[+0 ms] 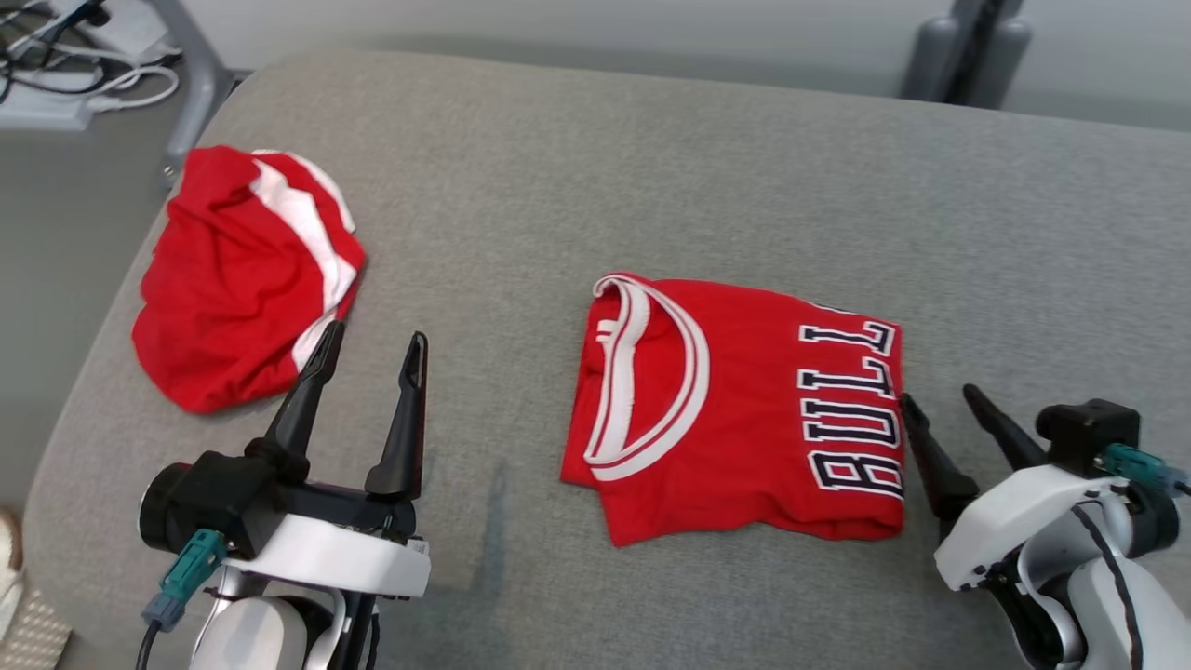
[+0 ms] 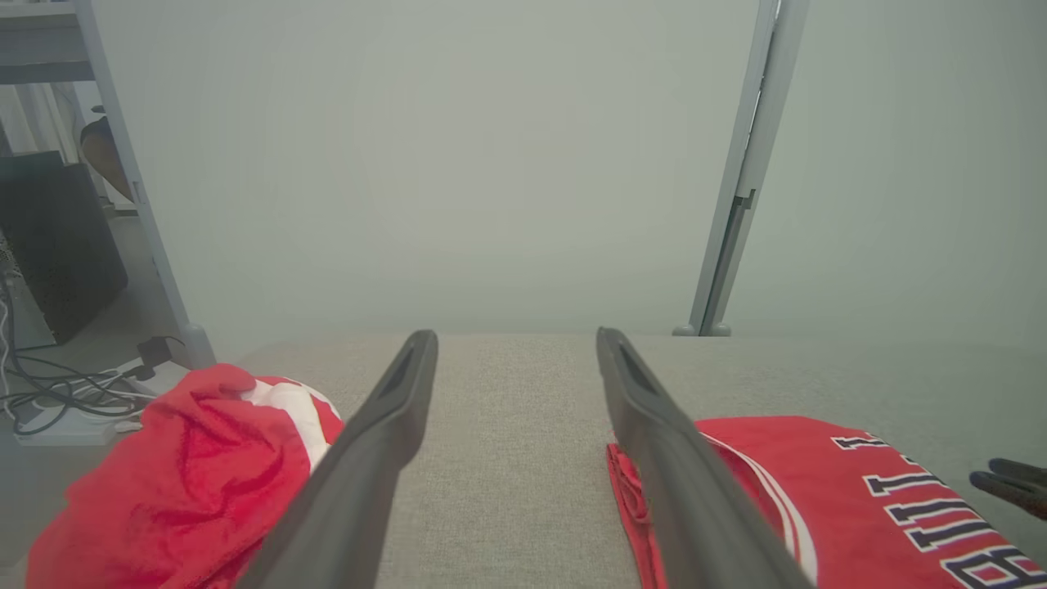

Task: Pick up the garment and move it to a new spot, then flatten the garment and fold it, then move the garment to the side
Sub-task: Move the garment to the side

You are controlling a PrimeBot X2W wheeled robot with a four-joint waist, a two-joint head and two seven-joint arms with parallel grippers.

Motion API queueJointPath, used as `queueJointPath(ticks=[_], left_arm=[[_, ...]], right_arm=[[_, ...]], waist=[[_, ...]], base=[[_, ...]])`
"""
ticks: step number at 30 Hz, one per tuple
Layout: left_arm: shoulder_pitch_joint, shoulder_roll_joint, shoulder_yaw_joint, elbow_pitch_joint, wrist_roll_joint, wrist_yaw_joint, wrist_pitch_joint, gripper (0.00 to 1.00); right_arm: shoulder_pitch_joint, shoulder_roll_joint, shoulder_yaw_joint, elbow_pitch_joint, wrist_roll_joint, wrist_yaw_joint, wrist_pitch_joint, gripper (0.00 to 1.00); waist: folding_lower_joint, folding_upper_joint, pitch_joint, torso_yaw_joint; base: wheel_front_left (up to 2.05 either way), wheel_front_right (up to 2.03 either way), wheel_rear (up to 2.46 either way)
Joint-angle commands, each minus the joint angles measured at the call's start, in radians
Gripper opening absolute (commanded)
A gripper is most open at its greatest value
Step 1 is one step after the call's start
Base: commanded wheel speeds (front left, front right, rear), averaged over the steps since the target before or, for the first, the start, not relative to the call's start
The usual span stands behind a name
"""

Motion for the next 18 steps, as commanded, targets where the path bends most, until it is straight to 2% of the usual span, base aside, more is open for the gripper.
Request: queueJointPath(ticks=[1, 7, 8, 9, 10, 11, 18], left_arm=[[-0.025, -0.001, 0.0, 0.006, -0.006, -0.005, -0.009, 1.0], [-0.038, -0.001, 0.005, 0.024, -0.009, -0.004, -0.03, 1.0], [-0.037, 0.001, 0.007, 0.026, -0.011, -0.003, -0.033, 1.0], [-0.038, 0.002, 0.009, 0.028, -0.013, -0.002, -0.036, 1.0], [-0.038, 0.004, 0.012, 0.031, -0.014, 0.0, -0.038, 1.0], [-0.038, 0.004, 0.014, 0.033, -0.017, 0.001, -0.039, 1.0], [-0.037, 0.02, 0.026, 0.031, -0.018, 0.008, -0.048, 1.0]], right_arm=[[-0.021, -0.008, 0.017, 0.027, 0.012, 0.0, -0.003, 1.0], [-0.062, -0.017, 0.082, 0.117, 0.055, 0.0, 0.015, 1.0], [-0.065, -0.017, 0.092, 0.125, 0.062, 0.0, 0.017, 0.85], [-0.069, -0.019, 0.1, 0.13, 0.068, 0.0, 0.015, 0.49], [-0.074, -0.021, 0.109, 0.135, 0.072, 0.0, 0.014, 0.3], [-0.081, -0.025, 0.124, 0.134, 0.075, 0.0, 0.013, 0.0], [-0.116, -0.072, 0.188, 0.076, 0.06, -0.001, -0.02, 0.0]], waist=[[0.0, -0.0001, 0.033, 0.039], [0.0, -0.0001, 0.047, 0.053], [0.0, -0.0001, 0.048, 0.053], [0.0, -0.0001, 0.05, 0.051], [0.0, -0.0001, 0.052, 0.047], [0.0, -0.0001, 0.053, 0.043], [0.0, -0.0001, 0.056, -0.026]], base=[[0.0, 0.0, 0.0], [0.0, 0.0, 0.0], [0.0, 0.0, 0.0], [0.0, 0.0, 0.0], [0.0, 0.0, 0.0], [0.0, 0.0, 0.0], [0.0, 0.0, 0.0]])
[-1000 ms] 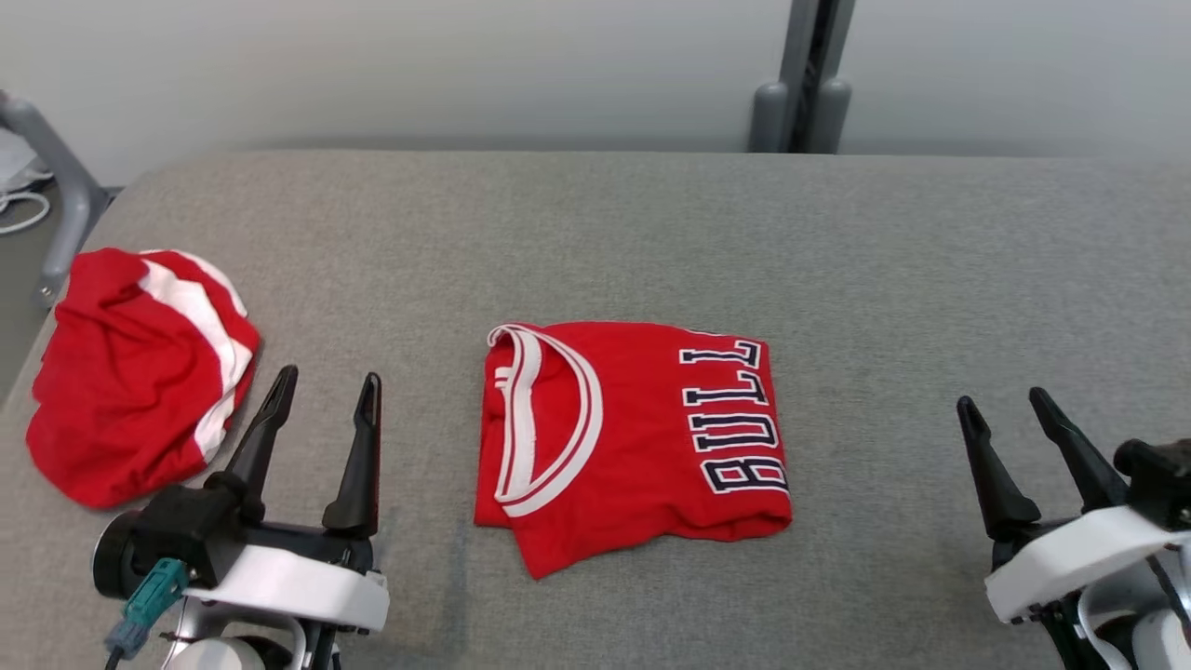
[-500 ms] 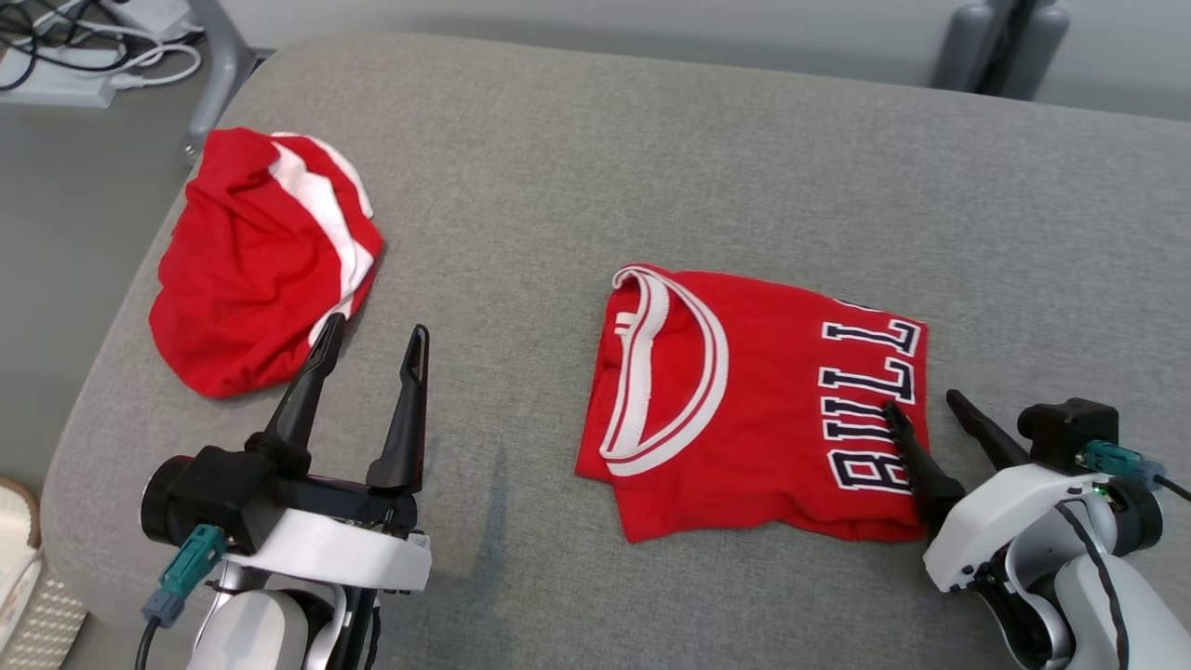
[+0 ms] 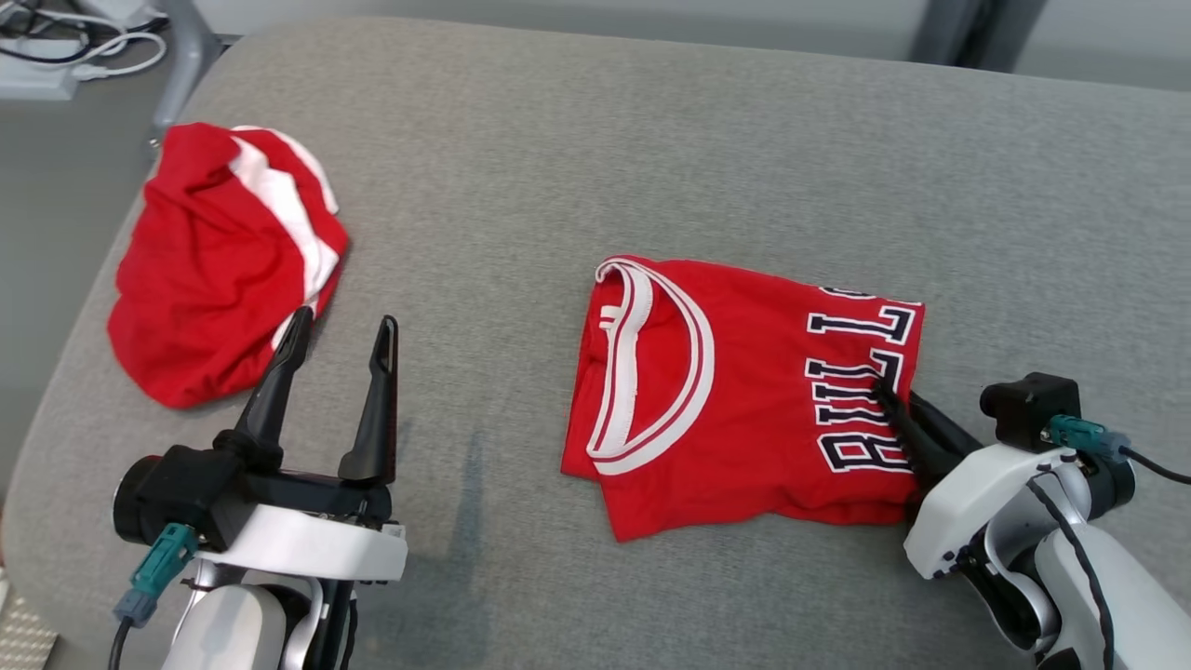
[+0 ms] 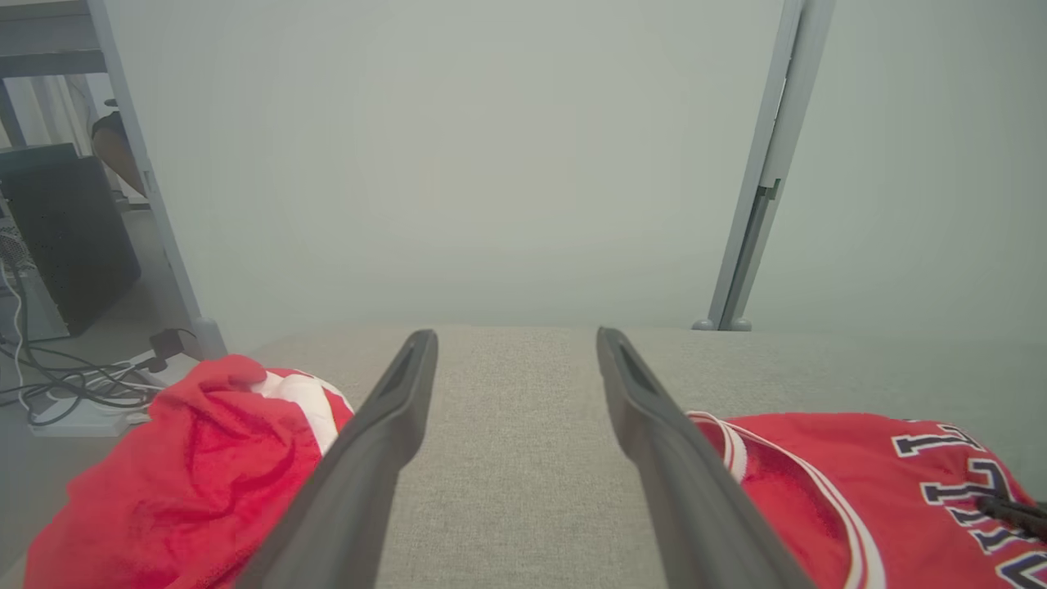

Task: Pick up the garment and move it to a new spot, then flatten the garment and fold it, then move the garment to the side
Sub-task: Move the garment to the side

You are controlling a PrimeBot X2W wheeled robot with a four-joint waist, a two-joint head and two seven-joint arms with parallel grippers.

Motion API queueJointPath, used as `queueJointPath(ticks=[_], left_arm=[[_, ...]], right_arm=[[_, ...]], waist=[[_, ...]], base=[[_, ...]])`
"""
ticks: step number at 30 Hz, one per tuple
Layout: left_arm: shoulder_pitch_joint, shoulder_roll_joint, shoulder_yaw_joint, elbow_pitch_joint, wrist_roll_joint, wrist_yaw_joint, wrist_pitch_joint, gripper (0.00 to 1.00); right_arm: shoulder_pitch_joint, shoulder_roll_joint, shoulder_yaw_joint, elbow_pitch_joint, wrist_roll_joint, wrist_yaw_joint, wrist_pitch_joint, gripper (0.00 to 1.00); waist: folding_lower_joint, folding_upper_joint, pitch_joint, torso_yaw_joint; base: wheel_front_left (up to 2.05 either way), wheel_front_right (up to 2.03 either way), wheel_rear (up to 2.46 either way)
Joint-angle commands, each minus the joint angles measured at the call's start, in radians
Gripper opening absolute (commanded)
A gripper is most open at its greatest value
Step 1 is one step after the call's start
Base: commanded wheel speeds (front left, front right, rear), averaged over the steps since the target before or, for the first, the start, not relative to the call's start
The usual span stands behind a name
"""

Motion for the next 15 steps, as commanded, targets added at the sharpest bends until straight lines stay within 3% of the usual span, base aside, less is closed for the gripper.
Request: queueJointPath(ticks=[1, 7, 8, 9, 15], left_arm=[[-0.01, 0.011, 0.007, -0.005, -0.006, 0.005, -0.004, 1.0], [-0.001, 0.026, 0.017, -0.027, -0.006, 0.008, -0.001, 1.0], [0.005, 0.032, 0.018, -0.045, -0.002, 0.013, -0.004, 1.0], [0.005, 0.032, 0.018, -0.045, -0.002, 0.013, -0.004, 1.0], [0.007, 0.056, 0.028, -0.102, 0.006, 0.021, 0.016, 1.0]], right_arm=[[-0.009, -0.021, 0.001, -0.019, -0.01, -0.001, -0.01, 0.0], [0.012, -0.046, 0.001, -0.081, -0.033, -0.001, -0.016, 0.0], [0.021, -0.059, -0.006, -0.109, -0.043, -0.001, -0.02, 0.0], [0.021, -0.059, -0.006, -0.109, -0.043, -0.001, -0.02, 0.0], [0.051, -0.082, -0.04, -0.183, -0.069, -0.001, -0.007, 0.0]], waist=[[0.0, 0.0, 0.002, -0.045], [0.0, 0.0, 0.004, -0.164], [0.0, 0.0, 0.007, -0.221], [0.0, 0.0, 0.007, -0.221], [0.0, 0.0, 0.027, -0.375]], base=[[0.0, 0.0, 0.0], [0.0, 0.0, 0.0], [0.0, 0.0, 0.0], [0.0, 0.0, 0.0], [0.0, 0.0, 0.0]])
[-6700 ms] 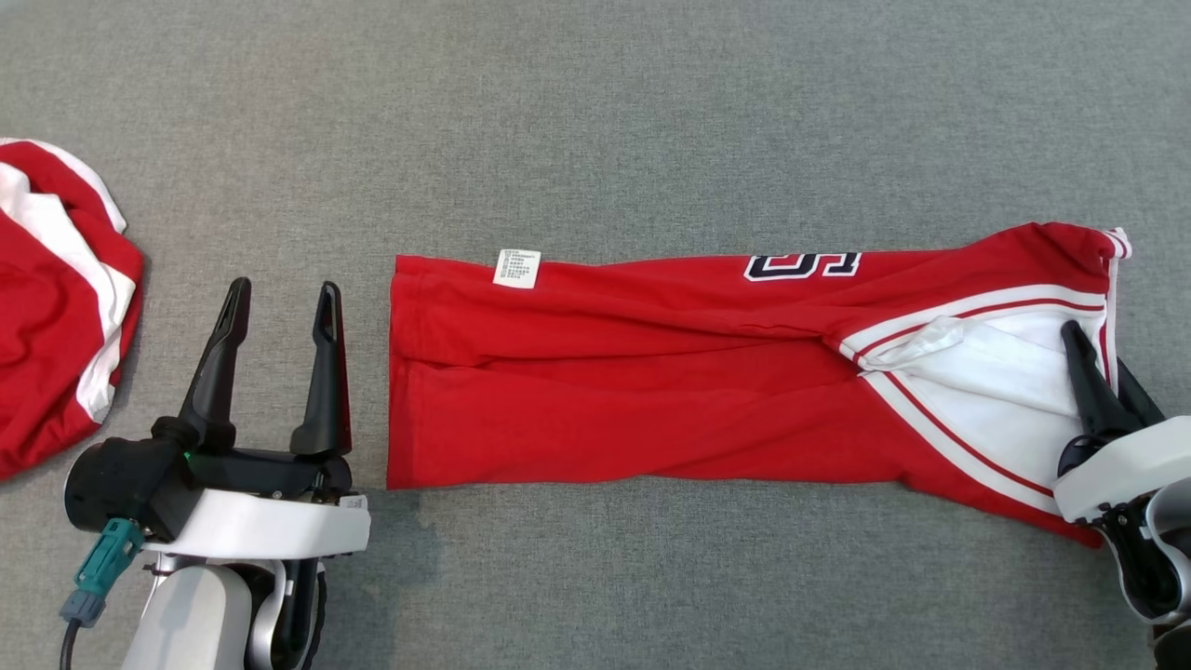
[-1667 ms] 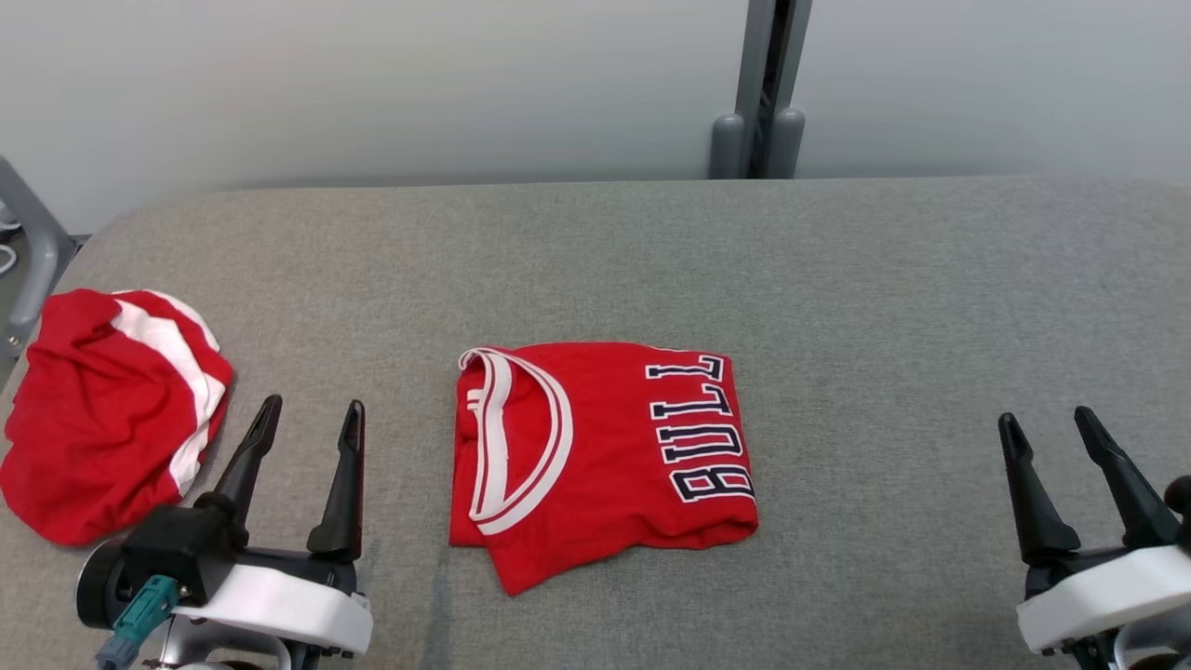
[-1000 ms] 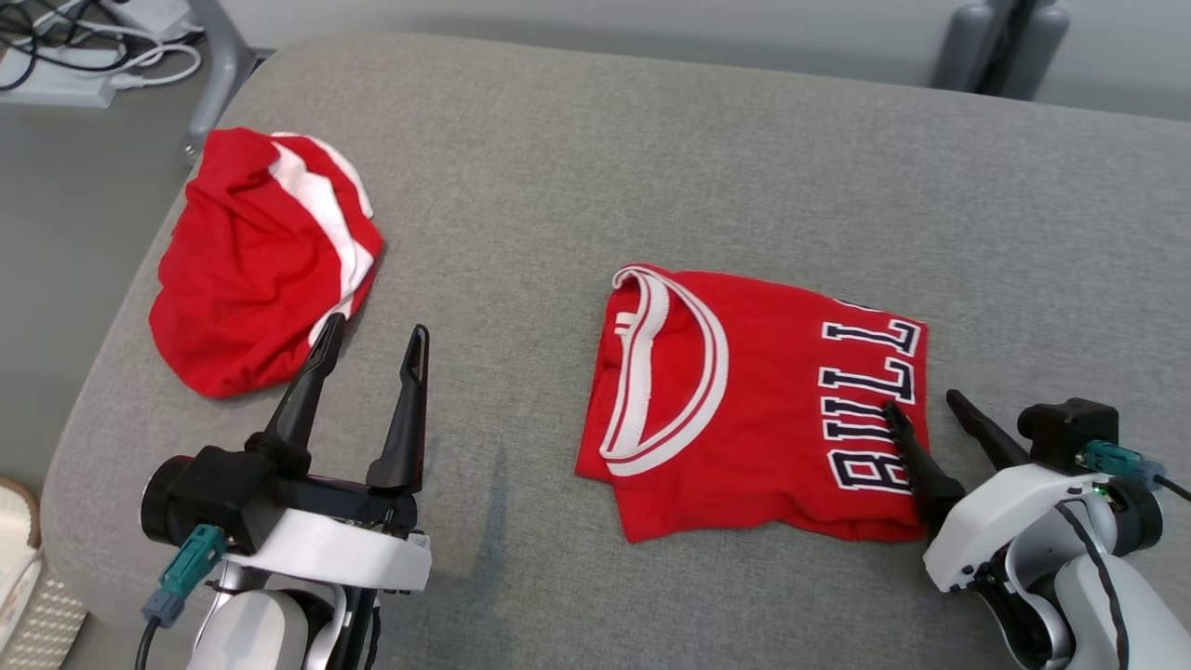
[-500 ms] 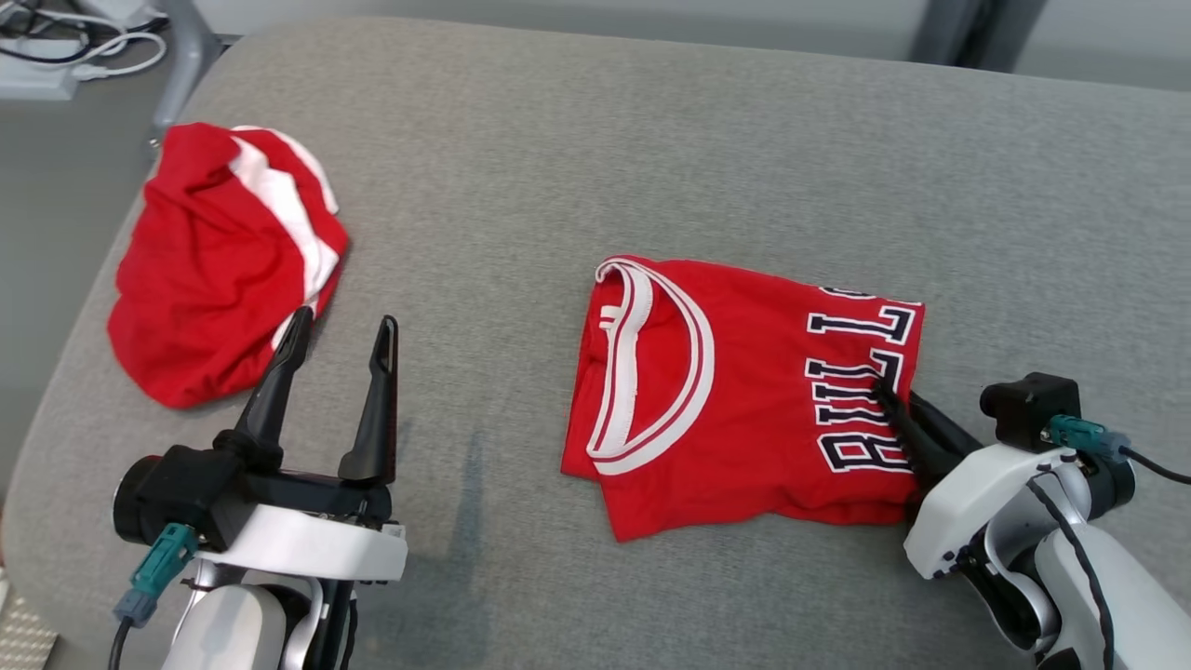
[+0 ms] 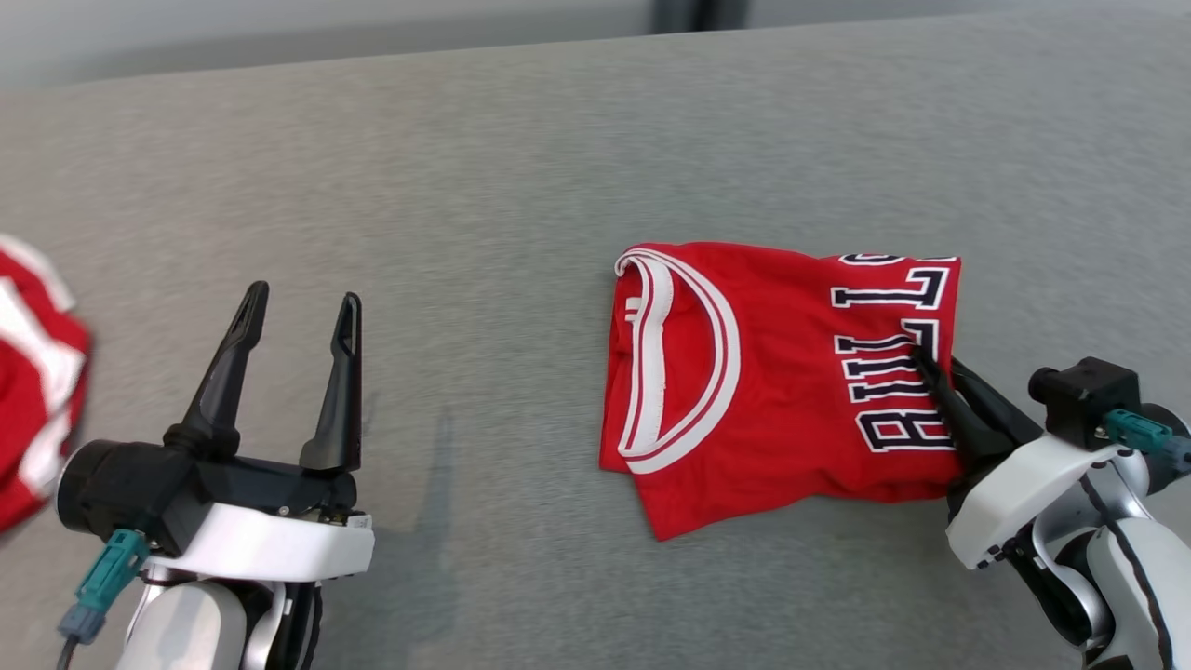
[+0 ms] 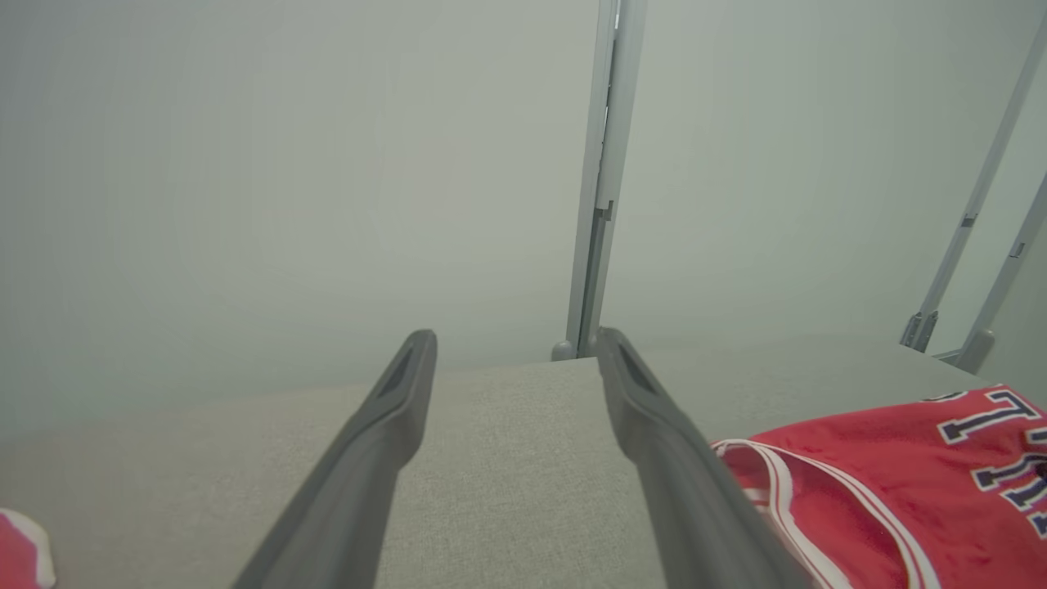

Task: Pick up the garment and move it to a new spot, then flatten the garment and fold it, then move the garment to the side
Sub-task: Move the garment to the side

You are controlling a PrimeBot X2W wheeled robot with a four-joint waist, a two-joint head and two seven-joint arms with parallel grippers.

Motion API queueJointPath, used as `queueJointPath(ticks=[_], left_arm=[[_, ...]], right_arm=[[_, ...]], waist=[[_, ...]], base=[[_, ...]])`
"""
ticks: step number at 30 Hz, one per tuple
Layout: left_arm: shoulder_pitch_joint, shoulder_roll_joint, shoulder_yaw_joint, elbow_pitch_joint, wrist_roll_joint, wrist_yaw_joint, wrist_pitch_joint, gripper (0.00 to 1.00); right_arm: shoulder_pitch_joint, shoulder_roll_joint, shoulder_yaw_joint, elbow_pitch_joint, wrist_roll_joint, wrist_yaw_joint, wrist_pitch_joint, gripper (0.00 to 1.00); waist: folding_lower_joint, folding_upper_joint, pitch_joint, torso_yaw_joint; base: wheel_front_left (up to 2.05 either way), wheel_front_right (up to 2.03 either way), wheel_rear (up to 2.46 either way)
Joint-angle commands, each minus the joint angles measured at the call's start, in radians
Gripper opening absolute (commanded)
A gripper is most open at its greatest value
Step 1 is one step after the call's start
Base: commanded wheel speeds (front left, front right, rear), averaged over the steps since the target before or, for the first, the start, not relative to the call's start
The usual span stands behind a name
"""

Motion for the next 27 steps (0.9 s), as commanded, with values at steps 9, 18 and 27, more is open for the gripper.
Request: queueJointPath(ticks=[9, 18, 27], left_arm=[[-0.034, 0.039, 0.005, -0.058, 0.023, 0.007, 0.033, 1.0], [-0.116, 0.081, -0.016, -0.16, 0.047, -0.012, 0.082, 1.0], [-0.205, 0.115, -0.041, -0.233, 0.07, -0.041, 0.127, 1.0]], right_arm=[[-0.011, 0.004, -0.038, -0.044, -0.009, -0.001, 0.012, 0.0], [-0.201, -0.148, -0.021, 0.024, -0.025, -0.001, -0.061, 0.0], [-0.356, -0.321, -0.129, 0.18, -0.051, -0.001, -0.14, 0.0]], waist=[[0.0, 0.0, 0.071, -0.196], [0.0, 0.0, 0.21, -0.253], [0.0, 0.0, 0.333, -0.259]], base=[[0.0, 0.0, 0.0], [0.0, 0.0, 0.0], [0.0, 0.0, 0.0]])
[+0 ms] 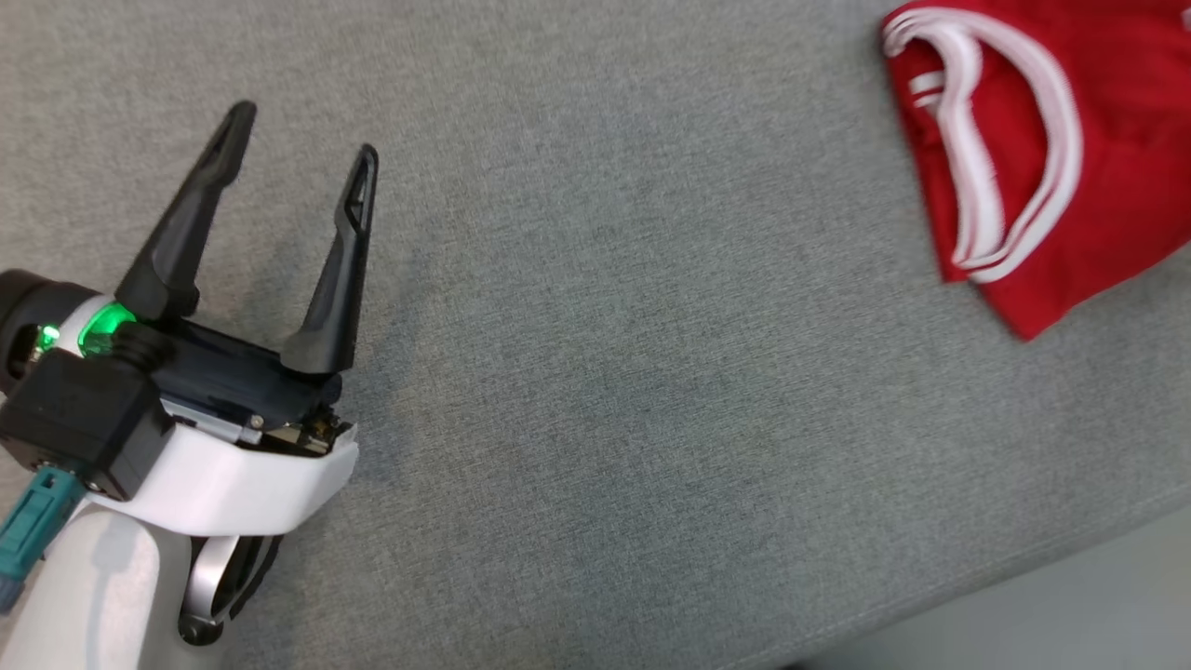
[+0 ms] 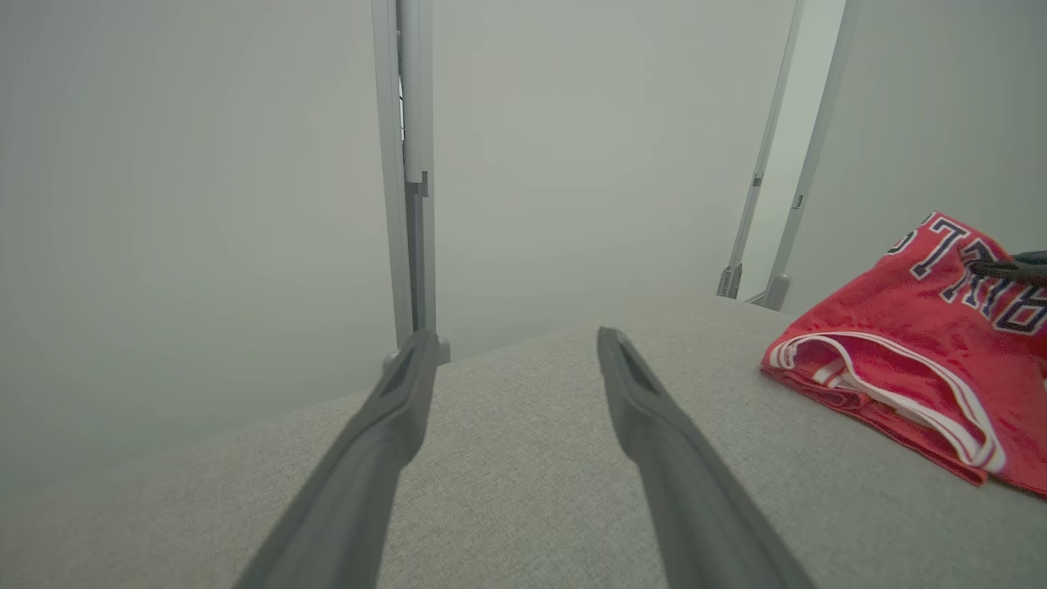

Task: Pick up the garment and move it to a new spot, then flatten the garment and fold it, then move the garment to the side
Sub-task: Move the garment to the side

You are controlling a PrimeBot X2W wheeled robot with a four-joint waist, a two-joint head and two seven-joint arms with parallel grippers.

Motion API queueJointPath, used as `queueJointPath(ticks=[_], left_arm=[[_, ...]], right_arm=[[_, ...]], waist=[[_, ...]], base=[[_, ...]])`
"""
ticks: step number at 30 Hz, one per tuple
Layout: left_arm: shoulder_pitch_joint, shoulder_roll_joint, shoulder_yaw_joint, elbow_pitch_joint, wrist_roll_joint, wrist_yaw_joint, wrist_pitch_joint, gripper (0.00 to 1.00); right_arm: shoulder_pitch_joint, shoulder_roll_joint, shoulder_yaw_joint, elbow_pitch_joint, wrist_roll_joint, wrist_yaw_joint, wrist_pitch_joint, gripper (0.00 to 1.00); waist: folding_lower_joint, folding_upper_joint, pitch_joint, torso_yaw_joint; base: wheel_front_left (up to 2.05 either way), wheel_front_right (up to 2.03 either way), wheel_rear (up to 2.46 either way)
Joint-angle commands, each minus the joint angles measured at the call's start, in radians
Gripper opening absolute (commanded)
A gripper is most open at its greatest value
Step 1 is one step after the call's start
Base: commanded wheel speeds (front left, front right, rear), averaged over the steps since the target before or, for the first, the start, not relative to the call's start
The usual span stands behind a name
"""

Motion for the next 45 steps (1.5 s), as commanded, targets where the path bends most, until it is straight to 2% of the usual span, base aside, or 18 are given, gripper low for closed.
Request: queueJointPath(ticks=[1, 6, 10, 13, 19, 24, 28, 31, 38, 45], left_arm=[[-0.023, 0.009, 0.0, -0.009, 0.006, -0.007, 0.006, 1.0], [-0.053, 0.016, -0.007, -0.022, 0.008, -0.014, 0.015, 1.0], [-0.065, 0.015, -0.011, -0.024, 0.01, -0.016, 0.017, 1.0], [-0.072, 0.013, -0.019, -0.018, 0.01, -0.017, 0.015, 1.0], [-0.073, 0.009, -0.022, 0.0, 0.001, -0.009, 0.007, 1.0], [-0.042, -0.003, -0.026, 0.037, -0.01, 0.003, -0.012, 1.0], [-0.007, -0.024, -0.024, 0.077, -0.022, 0.022, -0.035, 1.0], [0.033, -0.047, -0.023, 0.124, -0.043, 0.037, -0.065, 1.0], [0.101, -0.078, -0.017, 0.199, -0.07, 0.062, -0.107, 1.0], [0.159, -0.08, 0.005, 0.233, -0.081, 0.091, -0.124, 1.0]], right_arm=[[-0.027, -0.007, -0.013, 0.022, 0.0, -0.001, -0.006, 0.0], [-0.103, -0.028, -0.021, 0.12, -0.027, -0.001, -0.007, 0.0], [-0.146, -0.011, -0.049, 0.184, -0.031, -0.001, -0.038, 0.0], [-0.176, 0.014, -0.066, 0.242, -0.043, -0.001, -0.066, 1.0], [-0.199, 0.048, -0.104, 0.316, -0.058, -0.001, -0.1, 1.0], [-0.169, 0.091, -0.158, 0.269, -0.016, -0.001, -0.121, 1.0], [-0.104, 0.151, -0.234, 0.156, 0.005, -0.001, -0.123, 1.0], [0.006, 0.248, -0.281, 0.05, -0.006, -0.001, -0.122, 1.0], [0.214, 0.424, -0.279, -0.17, -0.068, -0.001, -0.097, 1.0], [0.357, 0.509, -0.272, -0.346, -0.107, -0.001, -0.023, 1.0]], waist=[[0.0, 0.0, 0.037, -0.001], [0.0, 0.0, 0.082, 0.011], [0.0, 0.0, 0.095, 0.016], [0.0, 0.0, 0.099, 0.023], [0.0, 0.0, 0.084, 0.031], [0.0, 0.0, 0.04, 0.044], [0.0, 0.0, -0.02, 0.06], [0.0, 0.0, -0.085, 0.089], [0.0, 0.0, -0.19, 0.136], [0.0, 0.0, -0.271, 0.181]], base=[[0.0, 0.0, 0.0], [0.0, 0.0, 0.0], [0.0, 0.0, 0.0], [0.0, 0.0, 0.0], [0.0, 0.0, 0.0], [0.0, 0.0, 0.0], [0.0, 0.0, 0.0], [0.0, 0.0, 0.0], [0.0, 0.0, 0.0], [0.0, 0.0, 0.0]])
